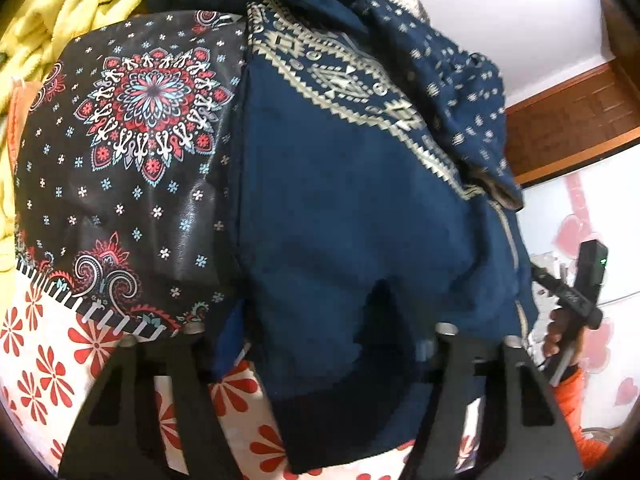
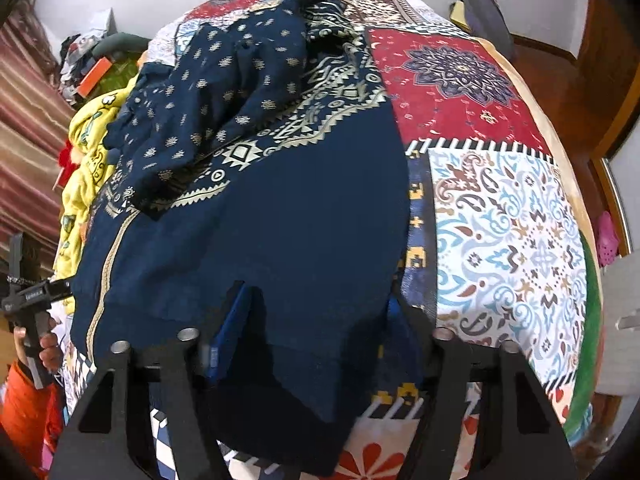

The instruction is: Fold large clothes

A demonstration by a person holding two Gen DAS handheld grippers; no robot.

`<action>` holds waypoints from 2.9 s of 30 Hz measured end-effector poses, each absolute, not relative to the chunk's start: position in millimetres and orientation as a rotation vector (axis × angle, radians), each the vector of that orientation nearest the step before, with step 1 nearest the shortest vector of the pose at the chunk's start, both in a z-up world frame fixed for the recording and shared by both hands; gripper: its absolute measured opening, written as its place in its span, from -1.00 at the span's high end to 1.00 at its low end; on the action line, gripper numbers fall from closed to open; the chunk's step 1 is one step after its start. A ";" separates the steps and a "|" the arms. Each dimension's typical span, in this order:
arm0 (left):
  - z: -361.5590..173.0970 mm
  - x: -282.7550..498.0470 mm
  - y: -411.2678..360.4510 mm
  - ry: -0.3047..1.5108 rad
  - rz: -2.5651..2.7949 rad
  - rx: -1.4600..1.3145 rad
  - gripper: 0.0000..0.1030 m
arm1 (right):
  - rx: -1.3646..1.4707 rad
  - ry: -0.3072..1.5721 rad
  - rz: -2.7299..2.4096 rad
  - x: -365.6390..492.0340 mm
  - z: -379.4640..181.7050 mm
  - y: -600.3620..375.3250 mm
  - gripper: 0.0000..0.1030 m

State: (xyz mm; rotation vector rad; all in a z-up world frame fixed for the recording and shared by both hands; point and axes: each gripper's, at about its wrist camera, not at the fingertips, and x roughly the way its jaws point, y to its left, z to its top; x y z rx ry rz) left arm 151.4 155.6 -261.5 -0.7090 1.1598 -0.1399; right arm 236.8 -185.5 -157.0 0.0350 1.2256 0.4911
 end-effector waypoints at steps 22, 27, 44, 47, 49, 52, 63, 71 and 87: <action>-116.5 221.9 192.5 0.768 -0.145 -0.559 0.94 | -0.019 0.868 0.616 288.9 -54.2 -133.2 0.85; -102.5 270.1 208.1 0.699 -0.086 -0.570 0.94 | 0.040 0.807 0.561 349.8 -36.0 -118.9 0.85; -228.9 394.2 245.8 0.878 0.189 -0.490 0.90 | 0.037 0.972 0.382 482.6 -130.7 -82.0 0.81; -224.3 393.9 233.5 0.888 0.187 -0.379 0.88 | 0.049 0.971 0.384 478.0 -131.9 -89.4 0.63; -217.4 391.1 223.9 0.902 0.177 -0.298 0.88 | 0.058 0.989 0.385 474.3 -130.3 -94.8 0.53; -205.3 384.4 209.5 0.939 0.163 -0.191 0.75 | 0.029 1.011 0.381 462.9 -121.5 -103.1 0.34; -145.3 331.2 172.7 0.832 0.135 -0.130 -0.44 | -0.103 0.897 0.458 386.6 -70.6 -106.1 0.09; -179.1 336.7 118.3 0.909 0.062 0.007 -0.49 | -0.146 0.944 0.574 359.2 -98.9 -64.8 0.04; -202.6 412.2 152.2 0.909 0.179 0.032 -0.50 | -0.255 0.945 0.548 419.3 -128.4 -17.6 0.00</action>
